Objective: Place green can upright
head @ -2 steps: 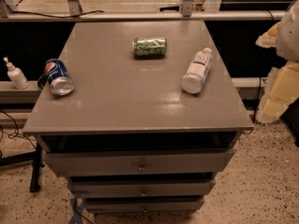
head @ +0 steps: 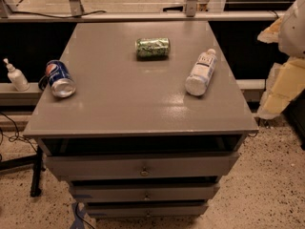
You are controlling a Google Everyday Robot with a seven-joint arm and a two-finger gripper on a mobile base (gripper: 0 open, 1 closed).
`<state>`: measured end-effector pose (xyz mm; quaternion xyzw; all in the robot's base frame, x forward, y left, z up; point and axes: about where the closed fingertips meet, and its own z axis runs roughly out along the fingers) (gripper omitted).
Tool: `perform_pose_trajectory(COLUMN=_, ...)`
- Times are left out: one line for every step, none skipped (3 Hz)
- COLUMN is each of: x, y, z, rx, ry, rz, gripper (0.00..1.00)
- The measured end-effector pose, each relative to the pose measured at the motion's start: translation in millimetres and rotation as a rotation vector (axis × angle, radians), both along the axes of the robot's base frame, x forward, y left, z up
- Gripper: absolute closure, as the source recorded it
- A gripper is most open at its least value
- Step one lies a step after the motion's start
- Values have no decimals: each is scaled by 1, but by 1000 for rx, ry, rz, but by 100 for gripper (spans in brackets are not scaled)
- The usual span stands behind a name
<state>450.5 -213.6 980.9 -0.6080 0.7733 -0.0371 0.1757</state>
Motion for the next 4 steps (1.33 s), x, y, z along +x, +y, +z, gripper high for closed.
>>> perform_pose_trajectory(x=50, y=19, z=4, rx=20, ry=-47, rz=27, gripper=0)
perform_pose_trajectory(x=108, y=44, z=4, rx=40, ry=-73, rz=57, gripper=0)
perform_pose_trajectory(x=176, y=75, z=-7, rx=59, ry=-80, rz=71, gripper=0)
perform_pose_trajectory(x=245, y=114, z=-31, rx=80, ry=-74, rz=91, gripper=0)
